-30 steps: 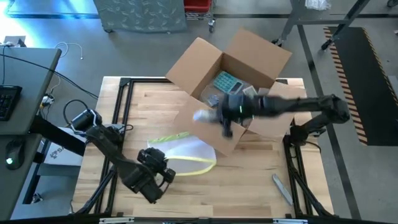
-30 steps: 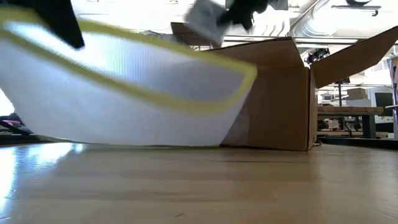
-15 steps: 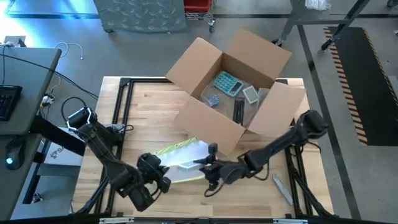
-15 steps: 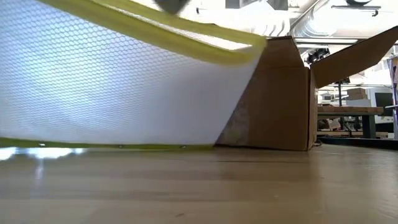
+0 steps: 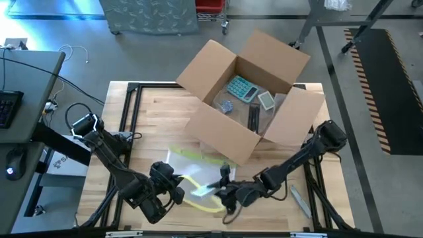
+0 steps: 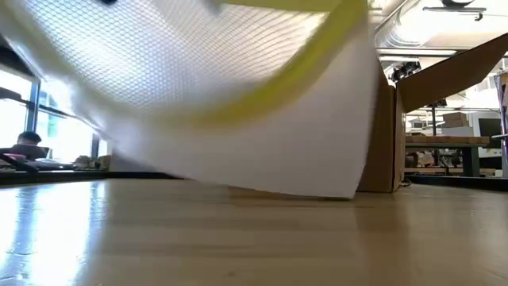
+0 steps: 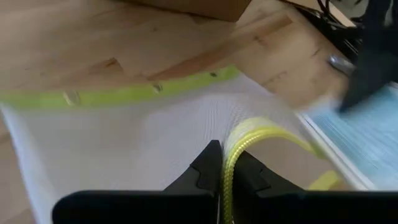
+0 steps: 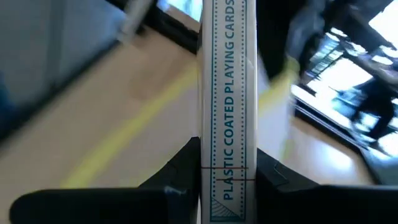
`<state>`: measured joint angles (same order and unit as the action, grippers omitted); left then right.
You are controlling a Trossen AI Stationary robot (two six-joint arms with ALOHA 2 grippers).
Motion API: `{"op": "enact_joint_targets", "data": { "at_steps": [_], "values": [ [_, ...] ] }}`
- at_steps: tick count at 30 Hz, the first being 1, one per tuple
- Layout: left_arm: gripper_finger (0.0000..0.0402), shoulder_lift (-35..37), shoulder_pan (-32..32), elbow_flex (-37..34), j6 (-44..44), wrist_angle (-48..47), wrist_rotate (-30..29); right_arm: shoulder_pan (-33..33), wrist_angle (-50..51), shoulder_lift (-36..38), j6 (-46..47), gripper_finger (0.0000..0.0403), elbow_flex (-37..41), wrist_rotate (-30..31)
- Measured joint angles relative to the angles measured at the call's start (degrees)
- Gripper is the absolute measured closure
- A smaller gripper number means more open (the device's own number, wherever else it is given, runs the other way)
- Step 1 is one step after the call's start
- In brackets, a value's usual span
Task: Unpack boxes
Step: Put the blue playing cards box into the transparent zipper bag
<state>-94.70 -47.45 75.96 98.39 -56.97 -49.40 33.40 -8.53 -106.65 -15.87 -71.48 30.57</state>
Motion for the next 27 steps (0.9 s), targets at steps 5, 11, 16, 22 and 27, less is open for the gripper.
{"op": "enact_joint_targets", "data": {
  "at_steps": [5, 11, 16, 22, 27],
  "values": [
    [0.0402, 0.0, 0.34, 0.0, -0.04, 0.0, -1.6, 0.05, -0.41, -0.06, 6.56, 0.0338, -0.02, -2.19],
    [0.0402, 0.0, -1.24, 0.0, 2.26, -0.15, -5.73, -0.58, -2.52, -2.49, 6.95, 0.0337, -0.02, -4.25],
    [0.0402, 0.0, -1.38, 0.0, 3.94, -2.56, -7.12, 0.63, -9.5, -2.95, 6.85, 0.0337, -0.02, -5.19],
    [0.0402, 0.0, -0.93, 0.0, 6.32, -5.17, -9.15, 0.11, -11.03, -3.06, 9.17, 0.0337, -0.02, -6.15],
    [0.0402, -0.01, -1.9, 0.0, 7.38, -5.1, -8.45, -0.96, -6.84, -3.32, 12.53, 0.0337, -0.02, 4.28]
  ]
}}
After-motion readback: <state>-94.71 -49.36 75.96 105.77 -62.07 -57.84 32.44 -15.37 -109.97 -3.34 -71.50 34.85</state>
